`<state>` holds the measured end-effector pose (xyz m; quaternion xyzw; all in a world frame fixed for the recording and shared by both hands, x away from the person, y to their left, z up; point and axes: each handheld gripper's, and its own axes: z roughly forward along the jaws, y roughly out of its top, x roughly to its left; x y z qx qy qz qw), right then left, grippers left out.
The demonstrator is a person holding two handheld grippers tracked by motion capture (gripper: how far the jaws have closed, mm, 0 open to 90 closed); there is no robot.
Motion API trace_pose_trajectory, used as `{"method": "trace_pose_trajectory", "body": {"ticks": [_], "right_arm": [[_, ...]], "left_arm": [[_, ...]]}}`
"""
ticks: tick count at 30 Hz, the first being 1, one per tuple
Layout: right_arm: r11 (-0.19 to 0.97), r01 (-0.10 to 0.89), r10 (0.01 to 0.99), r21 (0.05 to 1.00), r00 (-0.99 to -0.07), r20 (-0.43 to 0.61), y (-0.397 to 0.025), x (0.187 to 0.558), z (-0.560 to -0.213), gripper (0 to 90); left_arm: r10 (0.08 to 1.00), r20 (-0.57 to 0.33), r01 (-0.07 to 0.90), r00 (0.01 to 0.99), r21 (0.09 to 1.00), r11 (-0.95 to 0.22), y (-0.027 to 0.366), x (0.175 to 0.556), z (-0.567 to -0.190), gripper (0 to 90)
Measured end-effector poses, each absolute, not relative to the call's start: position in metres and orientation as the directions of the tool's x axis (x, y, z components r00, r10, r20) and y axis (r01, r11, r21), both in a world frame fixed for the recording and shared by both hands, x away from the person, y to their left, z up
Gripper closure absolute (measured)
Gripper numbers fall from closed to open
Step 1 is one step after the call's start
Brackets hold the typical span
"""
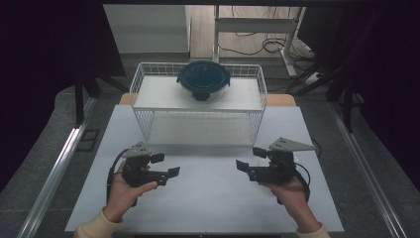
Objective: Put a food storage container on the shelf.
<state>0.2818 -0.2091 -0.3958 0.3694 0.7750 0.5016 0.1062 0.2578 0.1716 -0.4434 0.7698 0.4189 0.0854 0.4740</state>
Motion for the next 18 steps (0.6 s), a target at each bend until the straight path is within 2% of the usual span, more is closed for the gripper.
{"method": "trace_pose_trajectory", "body": {"ticks": [1,6,9,18], "right_arm": [[0.197,0.47,0.681,0.861,-0.697,0.225,-0.214,0.275,-0.405,23.0],[0.228,0.497,0.693,0.837,-0.687,0.219,-0.219,0.27,-0.42,23.3],[0.237,0.526,0.697,0.817,-0.678,0.235,-0.223,0.271,-0.433,24.4],[0.246,0.529,0.699,0.812,-0.677,0.229,-0.223,0.273,-0.433,25.5]], "left_arm": [[0.732,-0.265,0.567,0.628,0.8,-0.196,0.173,0.256,-0.446,21.1],[0.763,-0.244,0.569,0.599,0.8,-0.191,0.179,0.25,-0.454,21.5],[0.759,-0.272,0.585,0.591,0.793,-0.171,0.181,0.25,-0.457,21.7],[0.774,-0.253,0.58,0.581,0.796,-0.176,0.184,0.25,-0.46,22.1]]}}
